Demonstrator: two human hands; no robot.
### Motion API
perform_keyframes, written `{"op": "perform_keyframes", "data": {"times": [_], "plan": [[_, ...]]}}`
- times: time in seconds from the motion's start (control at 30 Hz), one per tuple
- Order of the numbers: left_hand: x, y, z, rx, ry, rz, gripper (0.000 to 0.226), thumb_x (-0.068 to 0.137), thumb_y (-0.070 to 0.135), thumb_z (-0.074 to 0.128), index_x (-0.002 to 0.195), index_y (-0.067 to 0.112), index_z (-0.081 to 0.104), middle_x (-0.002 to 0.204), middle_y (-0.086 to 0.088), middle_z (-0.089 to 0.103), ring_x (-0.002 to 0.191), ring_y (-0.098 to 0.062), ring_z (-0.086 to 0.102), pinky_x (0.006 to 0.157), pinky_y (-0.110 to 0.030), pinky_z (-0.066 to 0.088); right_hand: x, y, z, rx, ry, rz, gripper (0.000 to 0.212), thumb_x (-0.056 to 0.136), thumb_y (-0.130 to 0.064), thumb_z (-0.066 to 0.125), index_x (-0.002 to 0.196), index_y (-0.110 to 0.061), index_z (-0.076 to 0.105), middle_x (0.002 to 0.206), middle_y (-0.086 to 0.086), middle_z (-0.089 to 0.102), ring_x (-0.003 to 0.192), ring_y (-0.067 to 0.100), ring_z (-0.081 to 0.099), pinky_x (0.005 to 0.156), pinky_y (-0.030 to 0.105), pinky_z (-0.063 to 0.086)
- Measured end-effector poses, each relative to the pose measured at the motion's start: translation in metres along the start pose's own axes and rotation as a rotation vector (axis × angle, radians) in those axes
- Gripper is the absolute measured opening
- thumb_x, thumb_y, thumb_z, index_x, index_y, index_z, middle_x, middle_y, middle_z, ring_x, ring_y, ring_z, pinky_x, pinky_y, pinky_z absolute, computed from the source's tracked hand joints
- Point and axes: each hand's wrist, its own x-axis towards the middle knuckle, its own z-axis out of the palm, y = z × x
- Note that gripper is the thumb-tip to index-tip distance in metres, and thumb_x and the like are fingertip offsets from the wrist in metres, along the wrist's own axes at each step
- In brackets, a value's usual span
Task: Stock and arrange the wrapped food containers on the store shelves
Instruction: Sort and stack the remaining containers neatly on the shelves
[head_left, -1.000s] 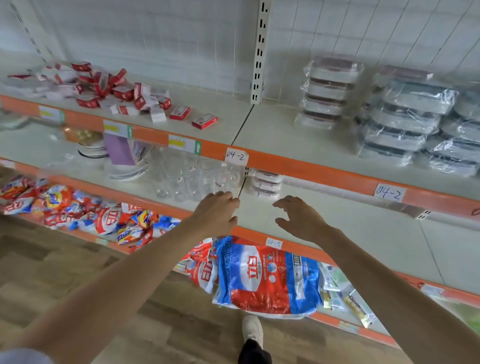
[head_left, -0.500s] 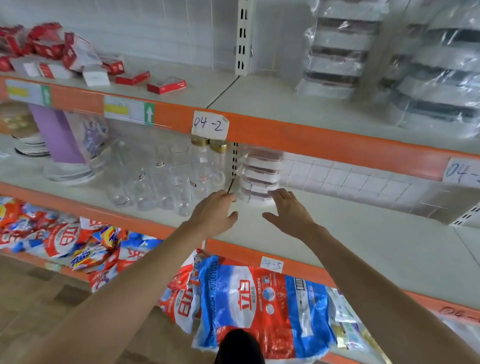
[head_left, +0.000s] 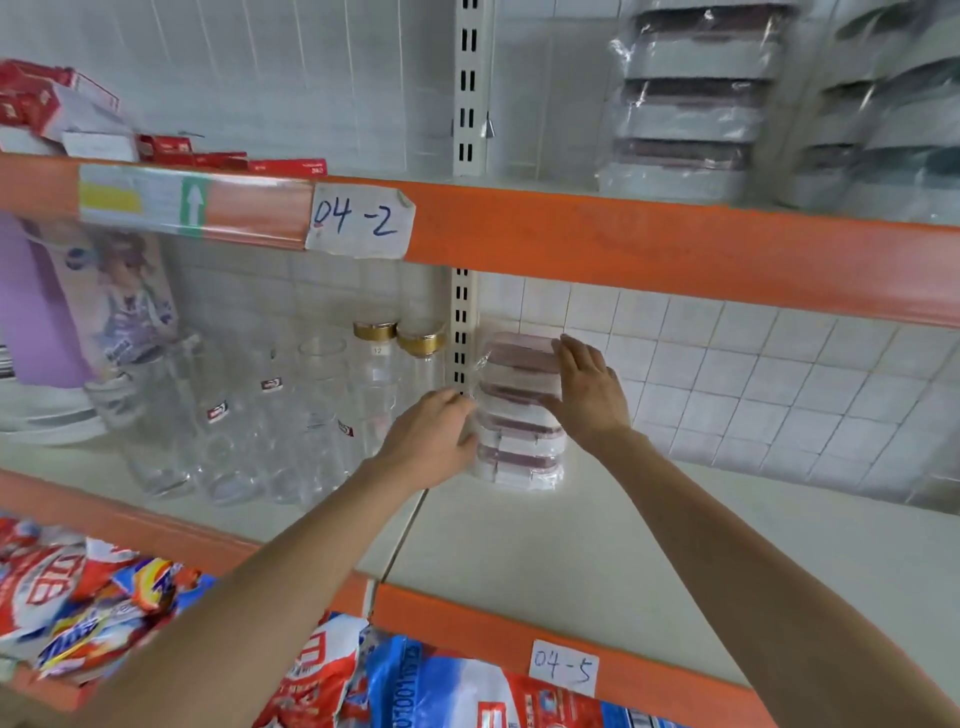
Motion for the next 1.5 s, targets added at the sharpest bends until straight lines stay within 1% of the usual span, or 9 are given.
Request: {"op": "perform_keyframes", "data": {"times": [0.2, 0.33, 0.4, 0.6, 0.77, 0.87, 1.17, 1.37, 1.5], "plan": [[0.023, 0.002, 0.016, 0.021, 0.092, 0.042, 0.037, 0.094, 0.028, 0.052, 0.124, 0.007, 0.054, 0.122, -0.004, 0.052, 0.116, -0.019, 0.047, 0.092, -0.030, 0.044, 0.004, 0.021, 0.010, -0.160, 0.115, -0.100, 0.055, 0.093, -0.029, 0.054, 0.142, -0.012, 0.034, 0.142, 0.002, 0.039, 0.132, 0.022, 0.031, 0.107, 0.031, 0.021], [0.047, 0.015, 0.024, 0.131, 0.123, 0.098, 0.047, 0.093, 0.032, 0.054, 0.133, 0.007, 0.047, 0.133, -0.009, 0.045, 0.121, -0.023, 0.045, 0.098, -0.032, 0.042, -0.034, 0.053, -0.008, -0.146, 0.313, -0.120, 0.048, 0.071, -0.010, 0.078, 0.114, 0.006, 0.060, 0.111, 0.022, 0.062, 0.102, 0.040, 0.058, 0.086, 0.045, 0.047], [0.060, 0.022, 0.033, 0.230, 0.088, 0.142, 0.060, 0.092, 0.034, 0.056, 0.140, 0.005, 0.037, 0.142, -0.010, 0.038, 0.127, -0.025, 0.041, 0.106, -0.034, 0.038, -0.060, 0.071, -0.014, -0.081, 0.374, -0.061, 0.047, 0.064, -0.005, 0.081, 0.104, 0.009, 0.062, 0.098, 0.023, 0.063, 0.088, 0.042, 0.061, 0.074, 0.046, 0.051], [0.080, 0.031, 0.062, 0.372, -0.046, 0.160, 0.085, 0.086, 0.032, 0.066, 0.149, 0.004, 0.015, 0.153, -0.011, 0.025, 0.140, -0.027, 0.026, 0.117, -0.036, 0.017, -0.131, 0.109, -0.005, 0.005, 0.320, 0.049, 0.047, 0.059, -0.003, 0.084, 0.100, 0.005, 0.062, 0.095, 0.017, 0.062, 0.084, 0.038, 0.061, 0.065, 0.040, 0.052], [0.067, 0.030, 0.065, 0.508, 0.083, 0.200, 0.067, 0.076, 0.000, 0.066, 0.137, 0.000, 0.040, 0.135, -0.012, 0.050, 0.125, -0.025, 0.047, 0.105, -0.033, 0.036, -0.156, 0.109, 0.012, -0.023, 0.275, 0.039, 0.050, 0.051, -0.001, 0.087, 0.095, 0.006, 0.062, 0.091, 0.017, 0.063, 0.082, 0.038, 0.063, 0.064, 0.040, 0.054], [0.042, 0.027, 0.059, 0.465, 0.238, 0.352, 0.060, 0.054, -0.006, 0.079, 0.112, -0.006, 0.064, 0.109, -0.017, 0.067, 0.100, -0.029, 0.065, 0.087, -0.036, 0.053, -0.162, 0.092, 0.016, -0.027, 0.204, 0.025, 0.051, 0.046, 0.001, 0.087, 0.091, 0.007, 0.063, 0.088, 0.020, 0.062, 0.079, 0.040, 0.063, 0.066, 0.042, 0.056], [-0.062, 0.049, -0.038, 0.387, 0.049, 0.459, 0.061, 0.053, -0.004, 0.085, 0.111, -0.008, 0.066, 0.110, -0.019, 0.067, 0.099, -0.030, 0.066, 0.083, -0.038, 0.056, -0.199, 0.012, -0.051, -0.049, -0.040, -0.087, 0.055, 0.034, -0.006, 0.090, 0.083, 0.004, 0.067, 0.079, 0.015, 0.065, 0.073, 0.034, 0.067, 0.064, 0.037, 0.057], [-0.117, 0.077, -0.138, 0.321, -0.017, 0.439, 0.064, 0.050, 0.004, 0.089, 0.109, -0.008, 0.066, 0.106, -0.020, 0.068, 0.097, -0.031, 0.067, 0.082, -0.040, 0.056, -0.233, -0.041, -0.155, -0.019, -0.148, -0.097, 0.050, 0.047, -0.007, 0.085, 0.092, 0.003, 0.067, 0.089, 0.015, 0.065, 0.083, 0.034, 0.066, 0.073, 0.038, 0.056], [-0.143, 0.090, -0.206, 0.279, 0.005, 0.438, 0.059, 0.052, 0.008, 0.086, 0.105, -0.009, 0.067, 0.097, -0.018, 0.068, 0.088, -0.032, 0.067, 0.077, -0.039, 0.058, -0.236, -0.069, -0.230, -0.046, -0.109, -0.203, 0.057, 0.036, -0.009, 0.089, 0.088, 0.003, 0.068, 0.085, 0.013, 0.066, 0.077, 0.029, 0.068, 0.066, 0.032, 0.057]]}}
